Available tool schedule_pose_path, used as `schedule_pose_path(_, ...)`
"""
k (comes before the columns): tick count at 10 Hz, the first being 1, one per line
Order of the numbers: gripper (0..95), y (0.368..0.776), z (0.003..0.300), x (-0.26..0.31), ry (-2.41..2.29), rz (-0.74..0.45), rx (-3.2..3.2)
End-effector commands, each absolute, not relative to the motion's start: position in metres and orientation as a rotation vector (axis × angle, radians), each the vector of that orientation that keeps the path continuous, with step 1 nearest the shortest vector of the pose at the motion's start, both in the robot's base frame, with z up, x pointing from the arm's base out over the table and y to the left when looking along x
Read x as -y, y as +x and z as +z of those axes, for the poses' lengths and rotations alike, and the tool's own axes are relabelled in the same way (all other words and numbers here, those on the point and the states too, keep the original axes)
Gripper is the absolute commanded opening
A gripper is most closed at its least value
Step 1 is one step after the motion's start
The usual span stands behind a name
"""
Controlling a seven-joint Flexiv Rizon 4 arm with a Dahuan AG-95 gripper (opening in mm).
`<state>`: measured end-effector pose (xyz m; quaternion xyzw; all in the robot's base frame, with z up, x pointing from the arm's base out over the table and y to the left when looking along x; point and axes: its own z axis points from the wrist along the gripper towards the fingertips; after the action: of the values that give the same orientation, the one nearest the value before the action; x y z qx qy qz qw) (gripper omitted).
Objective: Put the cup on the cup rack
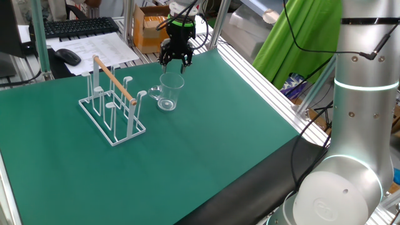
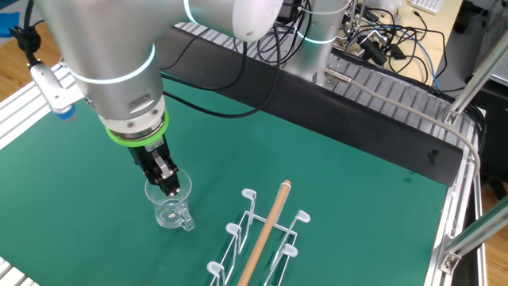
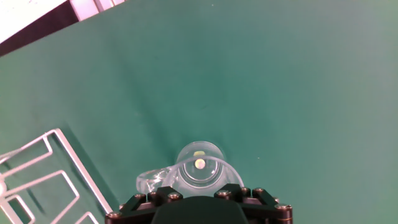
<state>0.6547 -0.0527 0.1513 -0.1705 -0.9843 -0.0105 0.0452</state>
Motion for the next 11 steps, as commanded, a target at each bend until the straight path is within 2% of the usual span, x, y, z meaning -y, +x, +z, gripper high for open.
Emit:
schedule_pose_path(1,57.0,0.656,0.152,0.057,-0.507,-0.03,3.004)
schedule_pose_path(11,57.0,0.662,0.144,0.068,-0.461,-0.018,3.014)
